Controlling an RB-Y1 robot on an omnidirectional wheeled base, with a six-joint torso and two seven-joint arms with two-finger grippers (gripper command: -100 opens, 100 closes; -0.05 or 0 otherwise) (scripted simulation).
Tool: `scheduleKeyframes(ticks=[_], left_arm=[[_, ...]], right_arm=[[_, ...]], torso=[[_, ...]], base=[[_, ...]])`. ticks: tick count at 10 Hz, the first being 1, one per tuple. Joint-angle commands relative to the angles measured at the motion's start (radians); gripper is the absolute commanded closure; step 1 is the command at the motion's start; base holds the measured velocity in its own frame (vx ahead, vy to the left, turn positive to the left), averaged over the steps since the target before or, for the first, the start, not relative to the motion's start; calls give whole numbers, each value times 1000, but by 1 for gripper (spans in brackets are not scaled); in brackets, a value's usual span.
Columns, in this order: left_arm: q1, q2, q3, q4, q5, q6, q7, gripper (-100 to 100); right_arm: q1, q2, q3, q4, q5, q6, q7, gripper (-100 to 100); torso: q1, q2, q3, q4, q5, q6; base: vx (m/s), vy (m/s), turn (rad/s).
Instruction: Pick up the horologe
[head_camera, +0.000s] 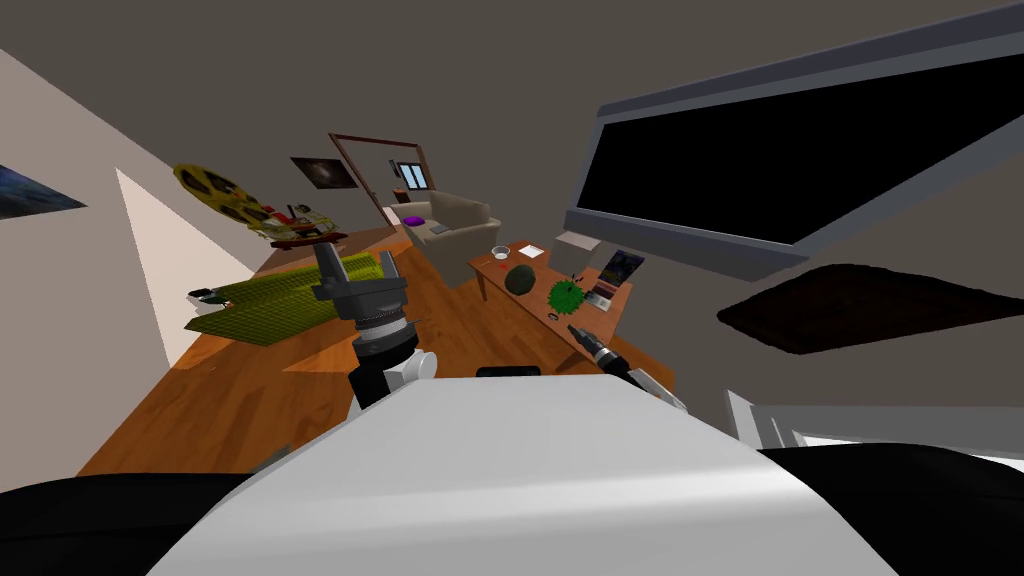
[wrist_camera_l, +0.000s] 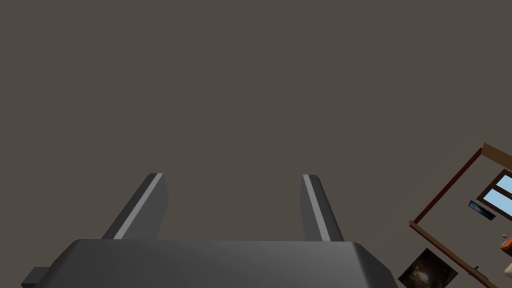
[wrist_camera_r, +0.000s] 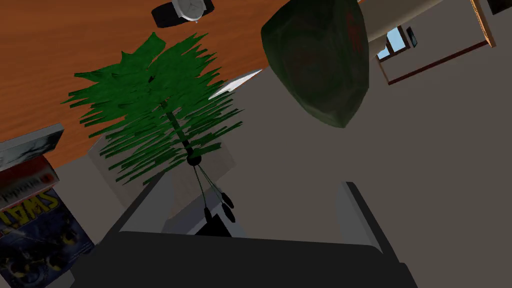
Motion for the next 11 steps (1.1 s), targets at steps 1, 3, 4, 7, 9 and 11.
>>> scheduleKeyframes(ticks=[1,3,4,7,9,11], left_arm=[[0,0,0,0,0,0,0,0],[0,0,0,0,0,0,0,0],[0,0,0,0,0,0,0,0],[0,0,0,0,0,0,0,0],[0,0,0,0,0,0,0,0],[0,0,0,0,0,0,0,0]], right_arm=[[6,-49,19,50,21,21,12,-100],[2,-75,34,98,37,29,23,-100],[2,-75,34,98,37,29,23,-100],[-7,-120,63,180,68,46,44,-100],[-12,-140,77,225,84,55,55,-100],[-21,-174,103,308,116,73,77,-100]], torso=[[0,0,0,0,0,0],[2,-4,-2,-1,1,0],[1,-3,-2,-1,1,1],[-2,1,0,0,0,1],[0,0,0,0,0,1],[2,-4,-2,-1,1,0]], base=[[98,94,176],[116,111,123],[45,42,-22],[57,61,100],[81,77,88],[164,124,143]])
